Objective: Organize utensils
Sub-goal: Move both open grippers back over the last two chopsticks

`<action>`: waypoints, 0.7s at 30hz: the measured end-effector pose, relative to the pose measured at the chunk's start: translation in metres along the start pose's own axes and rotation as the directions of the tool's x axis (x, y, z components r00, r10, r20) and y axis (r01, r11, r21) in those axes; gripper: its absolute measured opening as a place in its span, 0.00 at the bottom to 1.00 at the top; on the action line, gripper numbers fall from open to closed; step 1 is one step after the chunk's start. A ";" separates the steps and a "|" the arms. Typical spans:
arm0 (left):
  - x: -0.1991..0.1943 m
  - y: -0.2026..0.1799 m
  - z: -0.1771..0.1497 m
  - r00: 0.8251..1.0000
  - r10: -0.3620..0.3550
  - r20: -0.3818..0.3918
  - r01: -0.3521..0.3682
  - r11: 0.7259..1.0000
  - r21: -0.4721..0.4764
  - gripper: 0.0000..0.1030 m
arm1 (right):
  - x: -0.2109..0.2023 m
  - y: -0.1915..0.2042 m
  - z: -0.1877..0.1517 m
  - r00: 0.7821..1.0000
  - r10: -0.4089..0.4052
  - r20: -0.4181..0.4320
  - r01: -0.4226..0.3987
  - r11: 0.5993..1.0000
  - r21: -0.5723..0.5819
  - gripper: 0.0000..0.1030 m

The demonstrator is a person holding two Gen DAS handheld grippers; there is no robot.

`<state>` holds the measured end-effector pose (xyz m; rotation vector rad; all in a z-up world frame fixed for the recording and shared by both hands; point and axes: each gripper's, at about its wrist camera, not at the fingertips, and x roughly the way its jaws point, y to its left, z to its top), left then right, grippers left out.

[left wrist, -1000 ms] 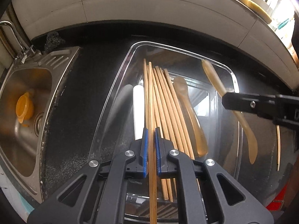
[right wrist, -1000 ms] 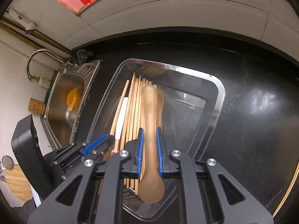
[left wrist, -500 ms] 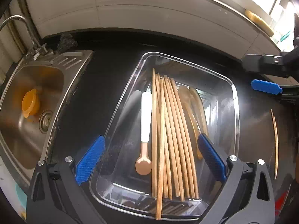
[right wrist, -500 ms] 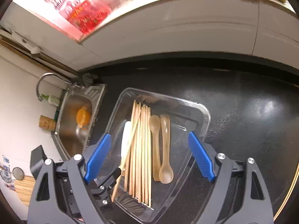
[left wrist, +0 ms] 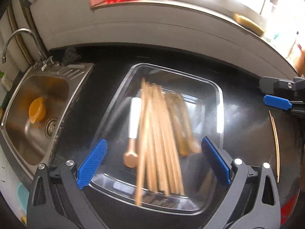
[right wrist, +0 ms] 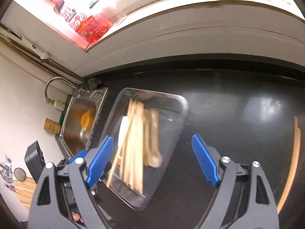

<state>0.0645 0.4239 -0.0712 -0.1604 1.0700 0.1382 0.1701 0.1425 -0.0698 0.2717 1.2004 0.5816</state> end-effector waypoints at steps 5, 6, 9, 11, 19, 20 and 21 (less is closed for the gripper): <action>-0.006 -0.064 -0.021 0.999 -0.048 -0.002 0.048 0.998 0.040 0.94 | -0.057 -0.057 -0.035 0.991 -0.120 0.060 0.121 0.993 -0.013 0.80; -0.006 -0.077 -0.026 0.999 -0.053 -0.008 0.054 0.997 0.052 0.94 | -0.065 -0.068 -0.043 0.987 -0.148 0.068 0.149 0.989 -0.013 0.81; -0.004 -0.123 -0.045 0.996 -0.088 -0.025 0.090 0.991 0.099 0.94 | -0.098 -0.122 -0.087 0.944 -0.315 0.092 0.319 0.947 -0.028 0.83; -0.003 -0.154 -0.062 0.993 -0.111 -0.044 0.116 0.984 0.136 0.94 | -0.107 -0.147 -0.114 0.916 -0.390 0.088 0.396 0.917 -0.049 0.83; 0.005 -0.237 -0.123 0.988 -0.095 -0.119 0.122 0.962 0.243 0.94 | -0.093 -0.214 -0.213 0.859 -0.510 -0.048 0.500 0.854 -0.144 0.83; 0.006 -0.241 -0.126 0.988 -0.092 -0.124 0.120 0.963 0.243 0.94 | -0.090 -0.218 -0.217 0.859 -0.509 -0.051 0.498 0.855 -0.148 0.83; 0.007 -0.244 -0.129 0.988 -0.086 -0.126 0.115 0.963 0.244 0.94 | -0.085 -0.220 -0.219 0.862 -0.503 -0.053 0.491 0.857 -0.155 0.83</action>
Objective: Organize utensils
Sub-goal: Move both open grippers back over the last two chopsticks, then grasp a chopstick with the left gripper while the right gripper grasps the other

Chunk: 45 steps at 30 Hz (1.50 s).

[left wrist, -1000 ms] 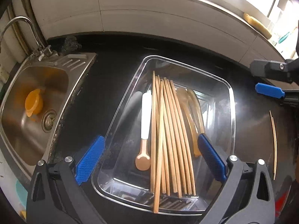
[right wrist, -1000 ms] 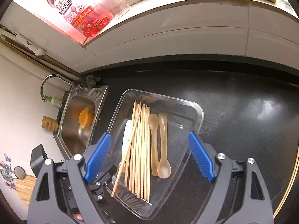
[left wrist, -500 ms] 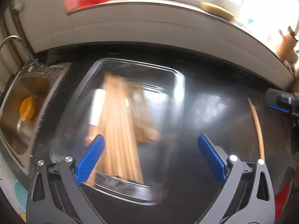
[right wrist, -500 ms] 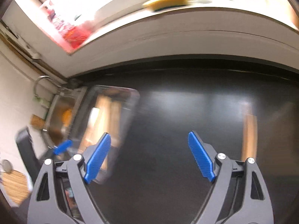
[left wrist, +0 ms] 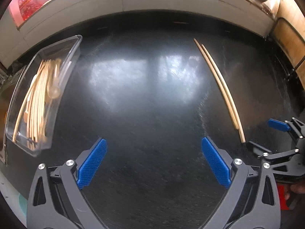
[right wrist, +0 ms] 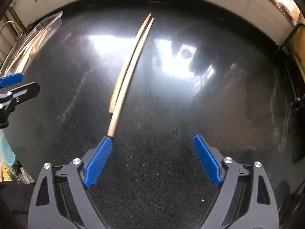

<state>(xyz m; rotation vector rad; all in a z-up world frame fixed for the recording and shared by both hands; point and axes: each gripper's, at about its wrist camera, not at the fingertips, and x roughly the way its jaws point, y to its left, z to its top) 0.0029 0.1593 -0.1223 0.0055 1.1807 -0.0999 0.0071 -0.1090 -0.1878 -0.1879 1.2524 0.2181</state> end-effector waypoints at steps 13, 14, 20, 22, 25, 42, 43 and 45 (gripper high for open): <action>-0.002 -0.010 0.016 0.998 0.060 0.012 -0.060 0.998 -0.017 0.94 | 0.013 0.008 0.028 0.994 0.108 0.036 -0.107 0.994 -0.035 0.87; -0.001 -0.009 0.017 0.998 0.061 0.010 -0.060 0.998 -0.015 0.94 | 0.016 0.009 0.030 0.995 0.092 0.030 -0.091 0.994 -0.053 0.87; 0.005 -0.014 0.028 0.999 0.050 0.006 -0.050 0.999 0.000 0.94 | 0.015 -0.007 0.024 0.998 0.048 0.027 -0.046 0.996 -0.079 0.87; 0.011 -0.021 0.032 1.000 0.025 -0.003 -0.025 1.000 0.008 0.94 | 0.016 -0.024 0.021 0.999 0.041 0.023 -0.040 0.998 -0.055 0.88; 0.019 -0.037 0.037 1.000 -0.004 -0.003 0.004 0.999 0.042 0.94 | 0.015 -0.049 0.018 0.999 0.045 0.023 -0.045 0.999 -0.016 0.91; 0.083 -0.085 0.082 1.000 -0.031 -0.006 0.031 0.988 0.152 0.94 | 0.031 -0.077 0.058 0.994 0.088 0.071 -0.077 0.986 -0.145 0.91; 0.086 -0.083 0.087 1.000 -0.031 -0.001 0.031 0.988 0.151 0.94 | 0.034 -0.078 0.066 0.993 0.092 0.079 -0.079 0.986 -0.150 0.91; 0.089 -0.079 0.095 0.999 -0.035 0.009 0.033 0.988 0.153 0.94 | 0.041 -0.075 0.086 0.990 0.102 0.100 -0.085 0.983 -0.161 0.92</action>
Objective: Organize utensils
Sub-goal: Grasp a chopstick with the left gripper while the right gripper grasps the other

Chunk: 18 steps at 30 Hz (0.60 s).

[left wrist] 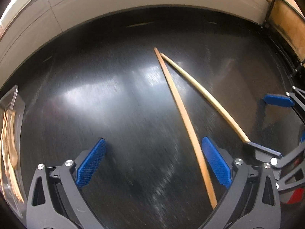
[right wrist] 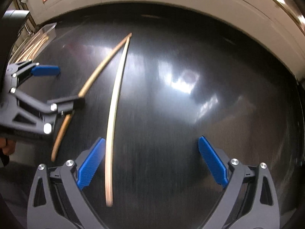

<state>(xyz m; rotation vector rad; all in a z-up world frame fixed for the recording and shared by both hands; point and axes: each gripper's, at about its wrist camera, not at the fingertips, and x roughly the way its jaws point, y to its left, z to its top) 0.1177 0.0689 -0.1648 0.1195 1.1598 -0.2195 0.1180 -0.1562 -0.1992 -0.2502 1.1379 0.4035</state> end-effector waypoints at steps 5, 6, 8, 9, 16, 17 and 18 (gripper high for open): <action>0.006 0.008 0.014 1.000 -0.016 0.009 0.016 0.999 0.027 0.92 | 0.011 0.001 0.028 1.000 0.021 0.022 -0.021 0.999 -0.039 0.79; 0.005 0.008 0.015 1.000 -0.017 0.011 0.017 0.999 0.029 0.88 | 0.011 0.002 0.032 0.999 0.026 0.031 -0.025 0.999 -0.044 0.73; 0.002 0.008 0.020 1.000 -0.017 0.026 0.017 0.999 0.029 0.60 | 0.010 0.002 0.040 0.999 0.033 0.040 -0.031 0.998 -0.053 0.28; 0.003 0.008 0.022 0.999 -0.018 0.032 0.017 0.999 0.031 0.50 | 0.009 0.003 0.044 0.999 0.036 0.040 -0.034 0.998 -0.055 0.15; 0.003 0.008 0.030 0.998 -0.057 0.028 0.056 0.998 0.021 0.06 | 0.009 0.004 0.050 0.999 0.043 0.006 -0.043 0.999 0.002 0.08; 0.003 0.009 0.029 0.998 -0.052 0.024 0.052 0.999 0.014 0.05 | 0.009 0.003 0.052 0.999 0.049 -0.005 -0.049 0.999 0.020 0.08; 0.002 0.011 0.029 0.998 -0.053 0.016 0.053 0.999 -0.002 0.05 | 0.008 0.001 0.052 0.998 0.059 -0.014 -0.058 0.997 0.048 0.08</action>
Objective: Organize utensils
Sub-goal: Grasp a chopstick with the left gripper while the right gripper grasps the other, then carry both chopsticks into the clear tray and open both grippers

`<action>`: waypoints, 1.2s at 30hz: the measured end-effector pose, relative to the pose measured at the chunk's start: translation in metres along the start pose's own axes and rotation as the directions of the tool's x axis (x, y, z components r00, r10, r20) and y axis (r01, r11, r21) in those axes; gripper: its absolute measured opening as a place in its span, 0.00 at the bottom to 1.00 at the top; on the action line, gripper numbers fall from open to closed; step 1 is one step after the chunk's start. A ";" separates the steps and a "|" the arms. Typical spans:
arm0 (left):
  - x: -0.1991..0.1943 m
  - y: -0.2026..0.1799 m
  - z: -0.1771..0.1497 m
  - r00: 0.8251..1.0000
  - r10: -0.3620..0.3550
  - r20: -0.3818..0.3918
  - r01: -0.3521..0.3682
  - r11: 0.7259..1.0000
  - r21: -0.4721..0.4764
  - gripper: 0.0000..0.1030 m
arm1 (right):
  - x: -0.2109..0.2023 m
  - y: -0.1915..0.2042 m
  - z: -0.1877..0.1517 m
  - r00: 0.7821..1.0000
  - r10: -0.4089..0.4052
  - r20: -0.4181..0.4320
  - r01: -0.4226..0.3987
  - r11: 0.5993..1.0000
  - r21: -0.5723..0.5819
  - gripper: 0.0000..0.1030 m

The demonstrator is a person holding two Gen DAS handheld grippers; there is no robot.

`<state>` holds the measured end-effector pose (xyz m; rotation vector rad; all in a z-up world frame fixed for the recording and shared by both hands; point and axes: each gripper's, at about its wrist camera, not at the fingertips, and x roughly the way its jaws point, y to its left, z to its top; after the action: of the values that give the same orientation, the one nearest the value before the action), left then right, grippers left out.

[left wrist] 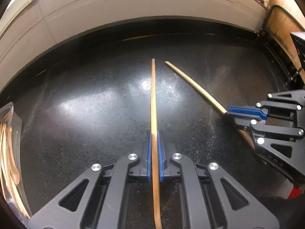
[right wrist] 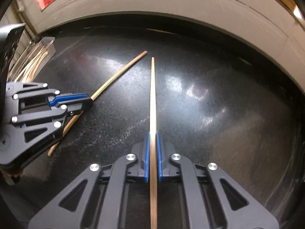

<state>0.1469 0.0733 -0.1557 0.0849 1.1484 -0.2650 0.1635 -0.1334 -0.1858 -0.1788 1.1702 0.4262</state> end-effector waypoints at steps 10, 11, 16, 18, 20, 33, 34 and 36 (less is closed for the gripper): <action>-0.060 0.020 -0.006 0.999 0.027 0.024 -0.025 0.996 -0.091 0.06 | -0.058 0.001 -0.018 0.998 -0.006 0.055 -0.002 0.991 0.136 0.08; -0.069 0.024 -0.007 0.999 0.029 0.033 -0.025 0.994 -0.103 0.06 | -0.063 0.003 -0.019 0.998 -0.009 0.061 0.000 0.990 0.140 0.07; -0.102 0.048 -0.017 0.998 0.031 0.055 -0.022 0.989 -0.149 0.06 | -0.092 0.027 -0.019 0.996 -0.001 0.087 -0.012 0.988 0.152 0.08; -0.119 0.067 -0.027 0.997 0.042 0.066 -0.030 0.985 -0.170 0.06 | -0.099 0.039 -0.014 0.996 0.015 0.093 -0.029 0.987 0.157 0.08; -0.132 0.085 -0.032 0.996 0.052 0.069 -0.038 0.981 -0.188 0.06 | -0.104 0.060 -0.006 0.994 0.031 0.102 -0.046 0.987 0.153 0.07; -0.202 0.288 -0.099 0.981 0.186 0.058 -0.149 0.907 -0.393 0.06 | -0.086 0.271 0.094 0.945 0.305 0.113 -0.313 0.948 0.057 0.08; -0.204 0.299 -0.104 0.980 0.189 0.054 -0.152 0.902 -0.404 0.06 | -0.083 0.284 0.101 0.942 0.319 0.107 -0.326 0.944 0.054 0.07; -0.206 0.317 -0.112 0.981 0.189 0.048 -0.152 0.896 -0.418 0.06 | -0.076 0.308 0.112 0.937 0.336 0.094 -0.342 0.939 0.050 0.08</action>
<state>0.0481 0.4355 -0.0359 -0.1988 1.0801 0.1339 0.1071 0.1674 -0.0475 0.1014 1.1321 0.6914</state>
